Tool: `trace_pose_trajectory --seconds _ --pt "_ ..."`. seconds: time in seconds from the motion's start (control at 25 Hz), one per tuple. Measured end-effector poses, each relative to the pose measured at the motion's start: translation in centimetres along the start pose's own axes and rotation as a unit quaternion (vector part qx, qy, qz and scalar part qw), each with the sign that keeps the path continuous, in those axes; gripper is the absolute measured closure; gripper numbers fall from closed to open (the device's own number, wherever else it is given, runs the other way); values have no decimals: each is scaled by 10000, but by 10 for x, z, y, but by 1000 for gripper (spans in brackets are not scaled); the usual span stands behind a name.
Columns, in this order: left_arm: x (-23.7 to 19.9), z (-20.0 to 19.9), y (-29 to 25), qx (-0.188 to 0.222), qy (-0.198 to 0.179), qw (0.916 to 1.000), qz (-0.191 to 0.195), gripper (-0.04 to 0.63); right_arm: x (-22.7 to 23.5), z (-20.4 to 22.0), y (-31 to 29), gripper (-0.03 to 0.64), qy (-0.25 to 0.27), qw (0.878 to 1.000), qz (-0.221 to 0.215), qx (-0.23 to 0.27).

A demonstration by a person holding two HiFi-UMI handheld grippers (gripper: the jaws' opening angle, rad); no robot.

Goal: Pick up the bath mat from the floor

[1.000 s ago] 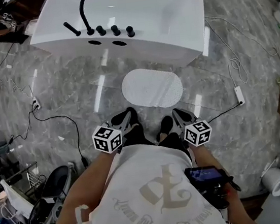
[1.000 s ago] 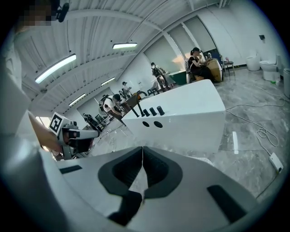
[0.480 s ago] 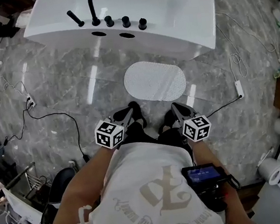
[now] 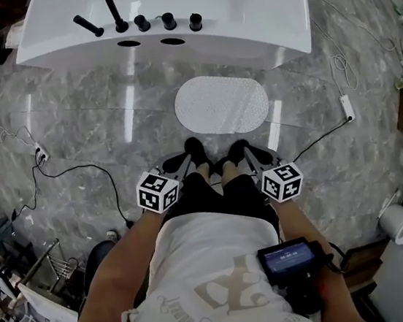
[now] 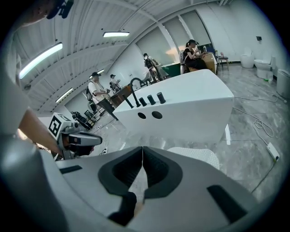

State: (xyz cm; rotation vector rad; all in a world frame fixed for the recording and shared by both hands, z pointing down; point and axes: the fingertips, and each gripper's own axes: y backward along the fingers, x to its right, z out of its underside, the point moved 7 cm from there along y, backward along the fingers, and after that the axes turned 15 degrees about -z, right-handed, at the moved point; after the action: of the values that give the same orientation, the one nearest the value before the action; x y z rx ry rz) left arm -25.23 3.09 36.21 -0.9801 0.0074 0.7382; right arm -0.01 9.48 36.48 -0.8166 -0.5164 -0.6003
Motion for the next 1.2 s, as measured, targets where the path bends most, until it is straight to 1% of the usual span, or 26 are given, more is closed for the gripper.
trace_pose_trajectory --seconds 0.2,0.36,0.6,0.88,1.08,1.2 --pt "5 7 -33 -173 -44 9998 5 589 33 15 -6 611 -152 9998 -18 -83" --pt "4 14 -53 -285 1 9996 -16 589 51 24 -15 611 -228 9997 -57 -118" --pt "6 16 -89 -308 150 9993 -131 589 83 30 -28 611 -279 9993 -167 -169" --pt "-2 26 -114 -338 242 9987 -295 589 103 34 -44 611 -195 9987 -384 -268" --pt "0 46 -126 -390 430 9976 -365 589 115 50 -47 611 -189 9977 -467 -458" --pt "-4 55 -134 -383 496 9972 -420 589 122 55 -59 611 -150 9973 -539 -471"
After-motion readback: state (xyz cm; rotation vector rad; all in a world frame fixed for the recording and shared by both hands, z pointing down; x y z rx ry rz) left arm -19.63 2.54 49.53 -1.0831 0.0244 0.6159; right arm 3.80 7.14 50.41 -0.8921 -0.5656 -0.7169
